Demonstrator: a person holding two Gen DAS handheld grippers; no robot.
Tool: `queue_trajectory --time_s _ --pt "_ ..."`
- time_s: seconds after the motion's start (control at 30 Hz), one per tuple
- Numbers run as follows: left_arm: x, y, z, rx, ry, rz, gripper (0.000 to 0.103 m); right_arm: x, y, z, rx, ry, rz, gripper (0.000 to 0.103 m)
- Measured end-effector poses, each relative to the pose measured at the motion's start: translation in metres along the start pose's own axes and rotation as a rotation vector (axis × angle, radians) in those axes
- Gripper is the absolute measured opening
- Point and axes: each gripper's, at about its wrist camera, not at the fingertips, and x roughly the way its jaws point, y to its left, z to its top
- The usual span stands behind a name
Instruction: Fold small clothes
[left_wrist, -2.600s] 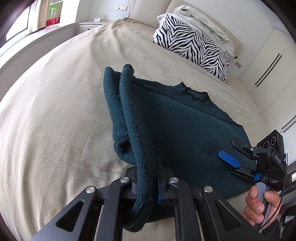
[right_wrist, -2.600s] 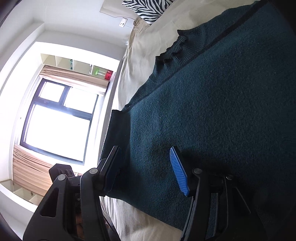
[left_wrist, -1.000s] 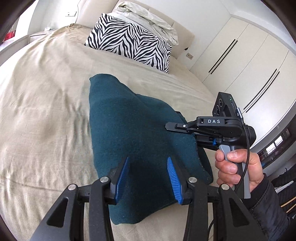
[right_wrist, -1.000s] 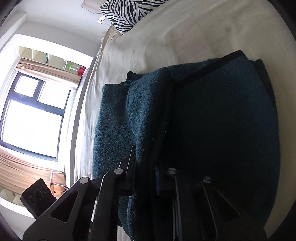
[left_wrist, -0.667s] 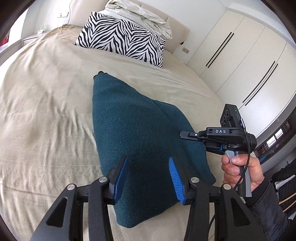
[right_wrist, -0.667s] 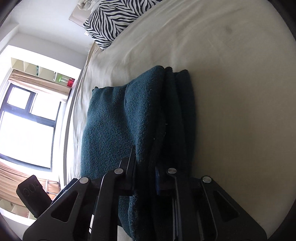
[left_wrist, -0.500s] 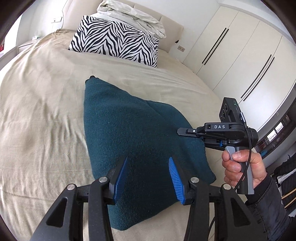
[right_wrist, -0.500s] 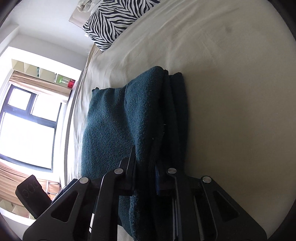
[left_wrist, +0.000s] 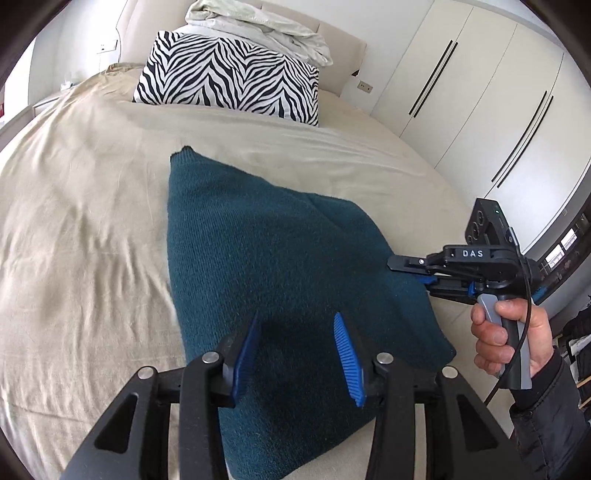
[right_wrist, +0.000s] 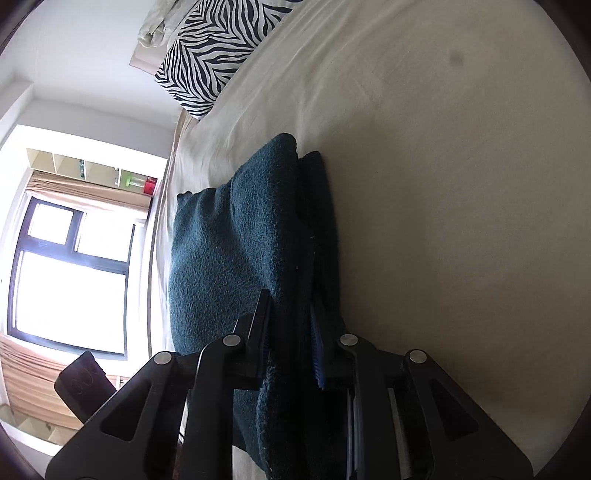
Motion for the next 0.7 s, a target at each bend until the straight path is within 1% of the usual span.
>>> queue_trajectory --time_s 0.07,0.13,0.2,0.27,0.33,0.37,0.43,0.47,0.5,0.53,0.57,0.6,0.63,0.67,0.7 --pt "0.001 0.004 0.014 0.003 -0.014 0.018 0.045 -0.017 0.011 0.000 -0.043 -0.055 -0.055 0.020" --pt "0.006 0.006 0.032 0.006 -0.028 0.037 0.045 -0.033 0.026 0.007 -0.070 -0.100 -0.026 0.020" --pt "0.020 0.005 0.049 0.025 -0.011 0.062 0.045 -0.036 0.043 0.015 -0.097 -0.115 0.018 0.020" --pt "0.042 0.004 0.061 0.038 0.030 0.090 0.045 -0.023 0.061 0.021 -0.139 -0.083 0.031 0.020" --pt "0.070 0.005 0.065 0.056 0.107 0.136 0.045 0.003 0.072 0.030 -0.154 -0.039 0.011 0.020" --pt "0.083 0.006 0.063 0.060 0.137 0.152 0.045 0.014 0.070 0.033 -0.145 -0.015 0.001 0.020" --pt "0.091 0.005 0.057 0.085 0.112 0.167 0.046 0.041 0.054 0.038 -0.107 0.020 -0.065 0.018" --pt "0.093 0.005 0.056 0.093 0.104 0.172 0.047 0.046 0.042 0.040 -0.086 0.009 -0.041 0.016" --pt "0.092 0.006 0.056 0.088 0.101 0.169 0.047 0.048 0.032 0.042 -0.066 -0.011 0.006 0.015" --pt "0.091 0.006 0.057 0.084 0.101 0.166 0.047 0.045 0.025 0.042 -0.044 -0.017 0.036 0.015" --pt "0.088 0.005 0.057 0.083 0.096 0.163 0.047 0.040 0.024 0.040 -0.037 -0.025 0.042 0.015" --pt "0.082 0.005 0.056 0.077 0.087 0.159 0.047 0.034 0.026 0.037 -0.055 -0.034 0.023 0.015" --pt "0.074 0.003 0.055 0.070 0.076 0.160 0.046 0.026 0.031 0.032 -0.082 -0.043 -0.005 0.019" --pt "0.064 0.001 0.052 0.070 0.061 0.156 0.046 0.016 0.037 0.027 -0.099 -0.055 -0.019 0.019" --pt "0.053 -0.002 0.047 0.073 0.041 0.145 0.046 0.007 0.041 0.021 -0.118 -0.064 -0.006 0.019"
